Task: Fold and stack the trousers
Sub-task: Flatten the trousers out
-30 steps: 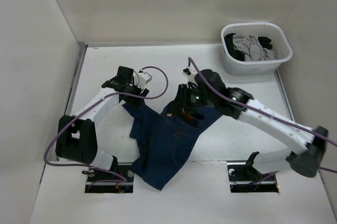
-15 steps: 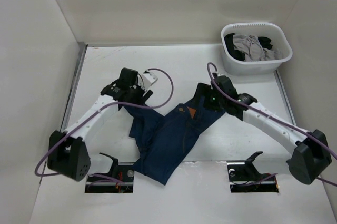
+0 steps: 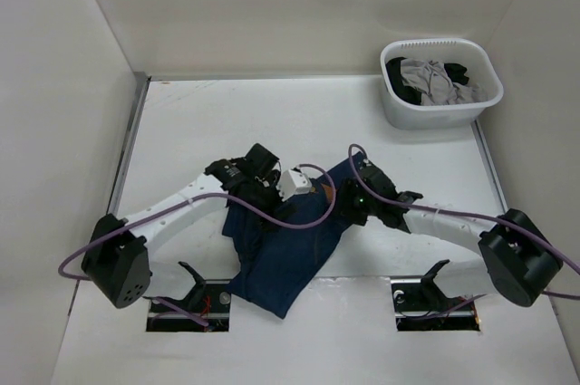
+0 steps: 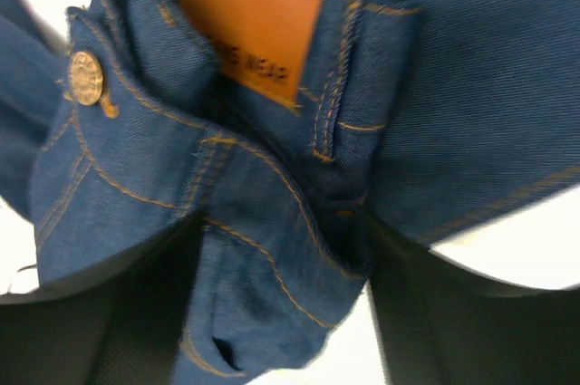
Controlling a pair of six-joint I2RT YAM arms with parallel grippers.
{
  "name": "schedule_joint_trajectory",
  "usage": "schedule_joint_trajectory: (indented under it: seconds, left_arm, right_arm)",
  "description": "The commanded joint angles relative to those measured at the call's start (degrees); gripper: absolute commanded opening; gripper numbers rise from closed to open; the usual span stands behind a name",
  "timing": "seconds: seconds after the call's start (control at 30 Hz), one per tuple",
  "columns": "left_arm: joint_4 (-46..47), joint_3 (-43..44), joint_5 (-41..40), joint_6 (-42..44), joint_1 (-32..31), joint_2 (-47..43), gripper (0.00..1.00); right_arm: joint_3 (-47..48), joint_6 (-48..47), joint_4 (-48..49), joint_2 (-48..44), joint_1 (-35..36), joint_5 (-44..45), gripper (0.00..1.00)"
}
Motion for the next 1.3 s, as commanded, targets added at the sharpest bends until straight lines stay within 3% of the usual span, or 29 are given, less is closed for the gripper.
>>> schedule_joint_trajectory:
  seconds: [0.0,0.1,0.17,0.2,0.23,0.3,0.37,0.47,0.53,0.67,0.8,0.9,1.0,1.03,1.27]
  left_arm:
    - [1.24,-1.71,3.42,-2.57,-1.34,2.2,0.63]
    - [2.73,-3.99,2.81,-3.01,-2.04,1.68,0.64]
    - [3.61,-5.4,1.85,-3.1,-2.48,2.02,0.63]
    - [4.14,-5.93,1.58,-3.19,-2.83,2.55,0.61]
    - [4.75,-6.28,1.49,-3.19,-3.1,3.17,0.53]
    - [7.38,-6.63,1.23,-3.28,-3.01,4.4,0.18]
    - [10.2,-6.38,-0.43,-3.28,-1.44,5.63,0.03]
    - [14.85,-4.27,-9.2,-1.18,4.17,7.47,0.0]
    - [18.98,-1.21,-14.31,2.24,11.71,7.83,0.0]
    - [20.58,12.92,-15.39,8.31,28.33,10.63,0.0]
    - [21.02,28.92,-12.14,9.99,38.98,14.94,0.04]
    - [21.55,36.24,-9.5,10.26,41.63,16.88,0.18]
    - [22.68,38.19,-5.46,9.82,42.43,16.19,0.57]
    - [22.86,37.93,-4.41,9.38,42.6,15.48,0.65]
    - [18.05,37.31,4.73,-1.59,45.76,11.18,0.7]
  right_arm:
    - [-0.04,4.53,8.13,0.35,2.65,-3.77,0.6]
    - [0.84,5.32,5.59,-1.5,3.62,-5.26,0.18]
    - [2.42,5.41,1.82,-3.69,3.62,-5.96,0.02]
    - [3.82,4.98,-0.2,-5.01,3.71,-6.49,0.0]
    - [5.83,4.1,-1.96,-6.15,3.53,-7.1,0.0]
    - [11.54,2.08,-4.25,-7.48,3.36,-8.68,0.0]
    - [19.0,0.5,-5.4,-7.13,3.18,-10.62,0.0]
    - [32.09,-1.17,-5.32,-4.07,3.27,-10.63,0.0]
    - [41.23,-2.31,-5.05,-0.21,3.36,-9.4,0.0]
    - [56.19,-3.64,-2.86,8.85,7.74,-6.32,0.0]
    - [68.76,-4.08,0.56,17.46,11.0,-3.25,0.0]
    - [73.35,-4.17,1.71,20.46,11.79,0.26,0.0]
    - [71.96,-4.34,3.03,18.55,11.79,6.14,0.0]
    - [70.38,-4.43,3.55,16.88,11.53,8.08,0.0]
    - [60.62,-6.54,3.12,5.97,-0.14,17.05,0.0]
